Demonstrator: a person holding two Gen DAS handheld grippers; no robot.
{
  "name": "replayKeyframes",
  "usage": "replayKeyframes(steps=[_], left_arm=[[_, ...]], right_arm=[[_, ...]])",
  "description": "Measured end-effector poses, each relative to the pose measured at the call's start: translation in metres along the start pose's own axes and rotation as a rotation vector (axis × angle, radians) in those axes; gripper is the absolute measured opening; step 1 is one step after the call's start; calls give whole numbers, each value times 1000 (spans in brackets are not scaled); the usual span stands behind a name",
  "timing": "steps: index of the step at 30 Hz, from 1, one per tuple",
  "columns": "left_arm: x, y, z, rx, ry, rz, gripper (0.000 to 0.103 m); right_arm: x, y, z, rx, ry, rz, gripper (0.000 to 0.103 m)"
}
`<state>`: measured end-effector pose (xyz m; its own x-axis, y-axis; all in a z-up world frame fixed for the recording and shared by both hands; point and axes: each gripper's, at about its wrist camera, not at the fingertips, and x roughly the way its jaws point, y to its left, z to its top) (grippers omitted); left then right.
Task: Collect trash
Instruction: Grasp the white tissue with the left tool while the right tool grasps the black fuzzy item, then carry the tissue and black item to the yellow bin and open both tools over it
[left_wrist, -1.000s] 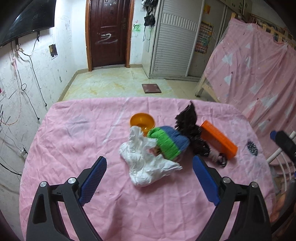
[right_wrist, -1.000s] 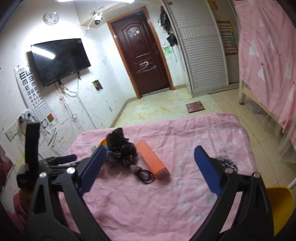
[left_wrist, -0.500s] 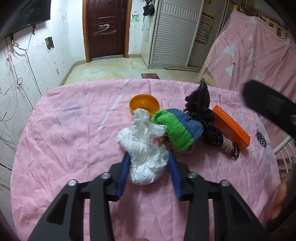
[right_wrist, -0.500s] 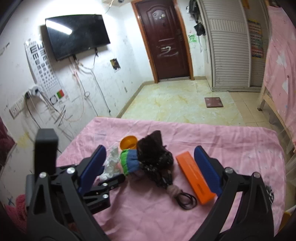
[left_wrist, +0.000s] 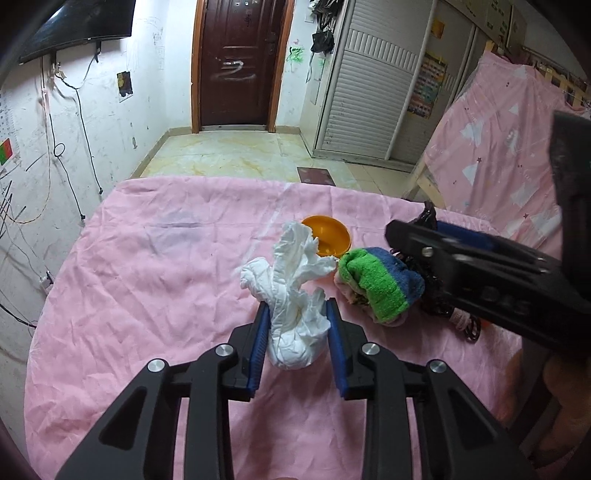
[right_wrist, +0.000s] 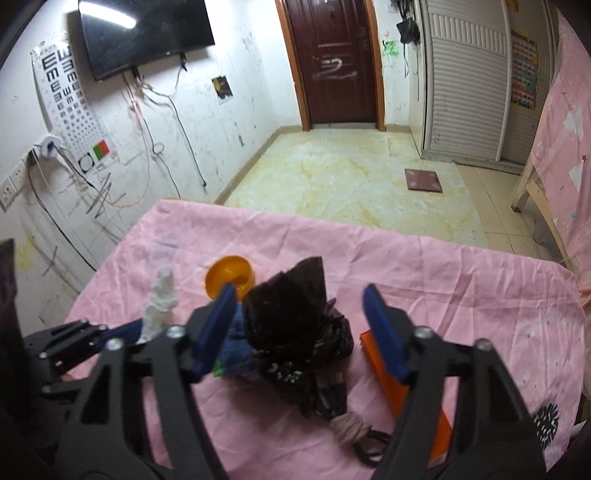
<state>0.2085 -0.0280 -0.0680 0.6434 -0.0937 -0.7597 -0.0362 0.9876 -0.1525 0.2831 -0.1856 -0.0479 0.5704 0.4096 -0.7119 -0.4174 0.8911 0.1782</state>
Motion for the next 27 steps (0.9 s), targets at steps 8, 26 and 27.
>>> replayKeyframes(steps=[8, 26, 27], left_arm=[[1, 4, 2, -4, -7, -14, 23], [-34, -6, -2, 1, -84, 15, 23], [-37, -8, -3, 3, -89, 12, 23]], right_arm=[[0, -3, -3, 7, -9, -11, 17], [-61, -6, -10, 47, -165, 13, 17], [-68, -8, -12, 56, -181, 17, 17]])
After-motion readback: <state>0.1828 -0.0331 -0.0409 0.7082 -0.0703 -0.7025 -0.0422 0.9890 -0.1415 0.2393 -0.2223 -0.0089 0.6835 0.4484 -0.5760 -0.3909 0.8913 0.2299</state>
